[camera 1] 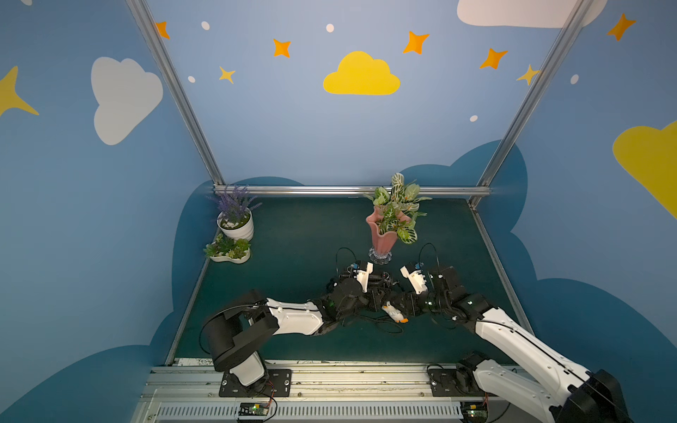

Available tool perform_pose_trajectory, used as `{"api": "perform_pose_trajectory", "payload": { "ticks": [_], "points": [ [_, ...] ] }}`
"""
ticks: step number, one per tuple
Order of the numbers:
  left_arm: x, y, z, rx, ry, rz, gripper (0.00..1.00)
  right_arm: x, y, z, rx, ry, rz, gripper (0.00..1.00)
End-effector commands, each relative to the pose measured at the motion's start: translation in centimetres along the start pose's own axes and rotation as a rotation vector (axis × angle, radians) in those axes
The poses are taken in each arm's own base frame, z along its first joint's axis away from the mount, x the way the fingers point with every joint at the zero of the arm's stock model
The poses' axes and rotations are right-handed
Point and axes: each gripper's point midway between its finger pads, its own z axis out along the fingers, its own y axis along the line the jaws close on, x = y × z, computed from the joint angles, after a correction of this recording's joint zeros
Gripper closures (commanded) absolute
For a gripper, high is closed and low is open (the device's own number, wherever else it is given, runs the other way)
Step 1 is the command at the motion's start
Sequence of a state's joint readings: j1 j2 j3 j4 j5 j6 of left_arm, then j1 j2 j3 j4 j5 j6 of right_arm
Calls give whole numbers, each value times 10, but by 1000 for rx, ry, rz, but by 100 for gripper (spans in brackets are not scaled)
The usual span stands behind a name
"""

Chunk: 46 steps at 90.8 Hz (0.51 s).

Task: Remove the decoration from the bag
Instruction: Adjust the bag at the center of the board.

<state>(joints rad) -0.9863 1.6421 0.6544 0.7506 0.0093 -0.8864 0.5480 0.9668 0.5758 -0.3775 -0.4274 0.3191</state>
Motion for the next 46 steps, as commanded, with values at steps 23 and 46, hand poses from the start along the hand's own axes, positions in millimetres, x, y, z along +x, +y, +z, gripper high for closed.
{"api": "perform_pose_trajectory", "payload": {
  "ticks": [23, 46],
  "points": [
    [-4, -5, -1, 36, -17, 8, 97, -20, -4, -19, 52, -111, -17, 60],
    [-10, -13, -7, 61, -34, 39, 97, -71, 1, -36, -80, -357, 109, 61]
  ]
}}
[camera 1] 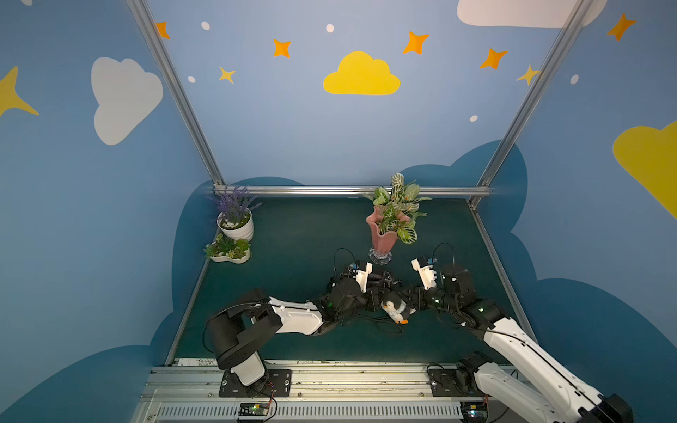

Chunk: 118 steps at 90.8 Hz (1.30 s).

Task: Remove the decoration from the bag
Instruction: Adjust the bag at the center of the board.

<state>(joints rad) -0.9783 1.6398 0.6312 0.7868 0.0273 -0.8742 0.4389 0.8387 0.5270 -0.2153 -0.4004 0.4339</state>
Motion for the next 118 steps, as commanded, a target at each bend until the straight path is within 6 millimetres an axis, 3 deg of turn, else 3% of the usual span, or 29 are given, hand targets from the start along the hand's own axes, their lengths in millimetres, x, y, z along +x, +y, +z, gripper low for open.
{"api": "perform_pose_trajectory", "payload": {
  "ticks": [1, 33, 51, 70, 73, 93, 106, 118],
  "points": [
    [-10, -14, -3, 42, -32, 25, 97, -25, 14, 1, -90, -77, 50, 61],
    [-15, -6, -5, 24, -59, -114, 97, -8, 39, 13, -175, 140, 51, 65],
    [-17, -12, -5, 44, -54, -119, 97, -4, 32, 22, -122, 148, 24, 67],
    [-16, -16, -3, 54, -40, -119, 97, -1, 27, 28, -66, 145, -2, 61],
    [-17, -16, -3, 55, -42, -119, 97, -10, 30, 26, -54, 121, -14, 60],
    [-19, -19, -2, 59, -43, -120, 97, -9, 29, 29, 34, 117, -27, 59],
    [-22, -22, -2, 61, -54, -113, 97, -6, 13, 28, 173, 124, 1, 60],
    [-24, -24, -2, 63, -63, -111, 97, -3, 11, 29, 192, 130, 10, 60]
  ]
}}
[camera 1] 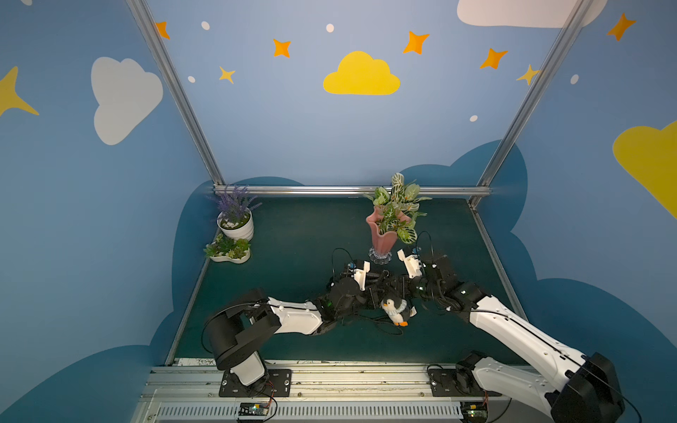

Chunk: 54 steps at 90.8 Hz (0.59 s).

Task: Remove the decoration from the bag
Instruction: Adjust the bag at the center of the board.

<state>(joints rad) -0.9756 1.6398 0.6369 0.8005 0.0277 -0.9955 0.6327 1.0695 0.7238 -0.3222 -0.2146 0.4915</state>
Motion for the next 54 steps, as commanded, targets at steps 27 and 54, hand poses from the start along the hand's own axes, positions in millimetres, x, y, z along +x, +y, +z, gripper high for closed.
{"api": "perform_pose_trajectory", "payload": {
  "ticks": [27, 54],
  "points": [
    [-18, -29, 0, 64, -50, 13, 97, -5, 7, 1, 105, 17, -7, 63],
    [-22, -34, 0, 76, -61, 17, 97, -2, 11, 9, 145, 63, -27, 65]
  ]
}}
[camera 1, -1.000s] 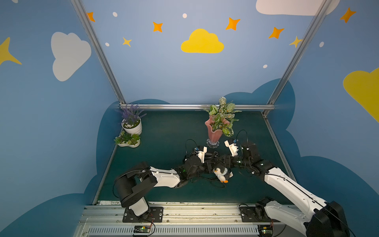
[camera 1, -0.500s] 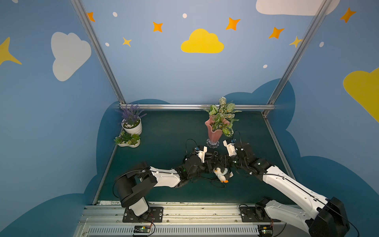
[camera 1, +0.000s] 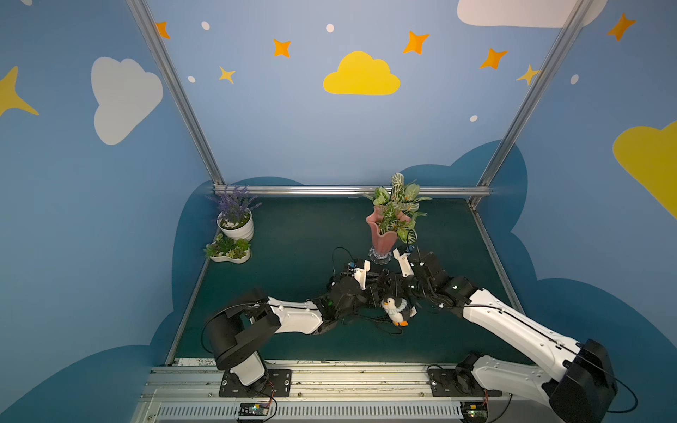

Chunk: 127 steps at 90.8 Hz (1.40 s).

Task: Remove the decoration from the bag
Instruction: Adjust the bag at the center of the board.

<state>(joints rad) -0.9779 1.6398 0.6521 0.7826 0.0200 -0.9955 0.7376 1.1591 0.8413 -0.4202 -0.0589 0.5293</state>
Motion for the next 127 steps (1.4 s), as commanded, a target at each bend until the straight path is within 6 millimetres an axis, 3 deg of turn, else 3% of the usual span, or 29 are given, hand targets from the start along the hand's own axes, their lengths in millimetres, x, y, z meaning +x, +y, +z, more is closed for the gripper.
{"api": "perform_pose_trajectory", "payload": {
  "ticks": [1, 73, 87, 97, 107, 116, 127],
  "points": [
    [-20, -33, -2, 82, -58, 16, 97, 3, 1, 2, 38, 34, -5, 66],
    [-35, -70, -8, 204, -128, 53, 97, 8, -18, 18, 247, 93, -6, 82],
    [-31, -67, -8, 202, -112, 38, 97, 5, -20, 18, 255, 80, 0, 83],
    [-24, -55, -11, 173, -99, 9, 72, 2, -18, 18, 216, 79, 5, 82],
    [-18, -43, -20, 140, -88, -4, 55, -1, -15, 16, 138, 93, 24, 82],
    [-14, -34, -32, 100, -77, 13, 46, -1, -10, 15, 38, 129, 37, 81],
    [-15, -30, -47, 49, -77, 57, 42, -3, 1, 11, -92, 169, 31, 81]
  ]
}}
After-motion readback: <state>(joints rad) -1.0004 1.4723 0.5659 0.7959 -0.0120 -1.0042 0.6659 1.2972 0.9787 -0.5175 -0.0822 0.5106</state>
